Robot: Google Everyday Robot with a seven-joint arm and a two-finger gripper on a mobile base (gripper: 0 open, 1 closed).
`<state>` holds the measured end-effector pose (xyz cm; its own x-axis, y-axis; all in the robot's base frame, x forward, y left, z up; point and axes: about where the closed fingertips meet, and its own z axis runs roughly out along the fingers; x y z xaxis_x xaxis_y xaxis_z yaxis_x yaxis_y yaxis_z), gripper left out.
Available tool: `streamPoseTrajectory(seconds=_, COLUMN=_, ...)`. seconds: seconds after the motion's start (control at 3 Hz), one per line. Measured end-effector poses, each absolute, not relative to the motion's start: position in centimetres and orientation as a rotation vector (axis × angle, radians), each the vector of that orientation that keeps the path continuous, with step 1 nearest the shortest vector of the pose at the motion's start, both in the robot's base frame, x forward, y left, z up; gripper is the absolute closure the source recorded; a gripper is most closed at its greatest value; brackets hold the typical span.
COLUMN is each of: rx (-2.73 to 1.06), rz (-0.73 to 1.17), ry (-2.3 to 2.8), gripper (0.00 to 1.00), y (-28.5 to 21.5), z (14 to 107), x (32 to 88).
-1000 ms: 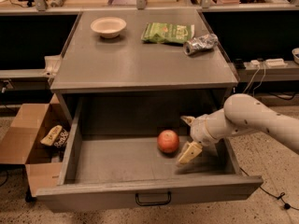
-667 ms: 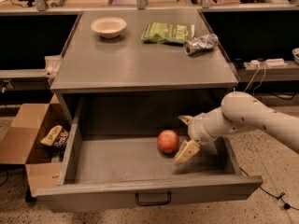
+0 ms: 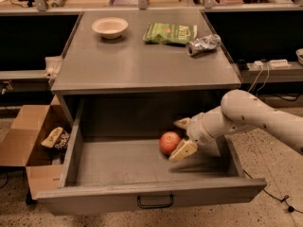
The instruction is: Pick apple from top drawer and place on counter
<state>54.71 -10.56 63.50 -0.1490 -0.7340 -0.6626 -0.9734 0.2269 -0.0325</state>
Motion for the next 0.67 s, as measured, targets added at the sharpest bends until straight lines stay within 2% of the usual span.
streamPoseTrajectory(seconds=0.33, rx=-1.566, rz=0.576, ry=1.942, gripper=0.48, y=-9.7, z=64.0, x=54.4)
streamPoseTrajectory(seconds=0.67, rx=-1.564, rz=0.610, ry=1.908, gripper=0.71, y=-8.4, z=64.9, x=54.0)
